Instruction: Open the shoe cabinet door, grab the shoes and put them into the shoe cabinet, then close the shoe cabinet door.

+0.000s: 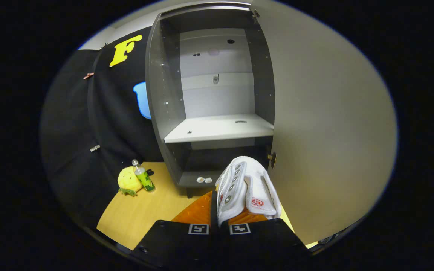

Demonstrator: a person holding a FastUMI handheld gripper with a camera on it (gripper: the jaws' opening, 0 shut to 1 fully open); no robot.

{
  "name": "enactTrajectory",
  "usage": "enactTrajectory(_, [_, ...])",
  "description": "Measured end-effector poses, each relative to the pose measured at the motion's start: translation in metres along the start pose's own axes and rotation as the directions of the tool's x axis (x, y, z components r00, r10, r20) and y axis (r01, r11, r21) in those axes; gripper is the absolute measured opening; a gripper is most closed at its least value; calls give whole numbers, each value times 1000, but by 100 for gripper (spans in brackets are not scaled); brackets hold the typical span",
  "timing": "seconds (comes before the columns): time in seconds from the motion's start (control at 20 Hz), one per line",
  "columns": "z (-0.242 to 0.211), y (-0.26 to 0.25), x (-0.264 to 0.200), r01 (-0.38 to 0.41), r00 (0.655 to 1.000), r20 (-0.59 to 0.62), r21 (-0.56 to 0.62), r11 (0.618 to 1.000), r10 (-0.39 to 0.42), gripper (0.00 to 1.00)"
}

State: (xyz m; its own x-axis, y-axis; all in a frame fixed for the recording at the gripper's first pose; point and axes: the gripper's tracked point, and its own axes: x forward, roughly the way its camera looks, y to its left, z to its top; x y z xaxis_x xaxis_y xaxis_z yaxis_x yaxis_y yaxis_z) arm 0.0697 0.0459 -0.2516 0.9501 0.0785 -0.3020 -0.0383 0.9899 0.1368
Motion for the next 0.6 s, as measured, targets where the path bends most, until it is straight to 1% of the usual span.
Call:
enactTrajectory(0.2, [61,14,11,-26,998,57,-11,1000,26,5])
enactTrajectory(0.3, [83,22,26,-45,997,61,-26,999,47,5])
enactTrajectory(0.45, [111,30,63,-64,996,58,-33,997,65,5])
enactTrajectory(0.6, [132,33,106,-64,997,45,-80,995,67,5])
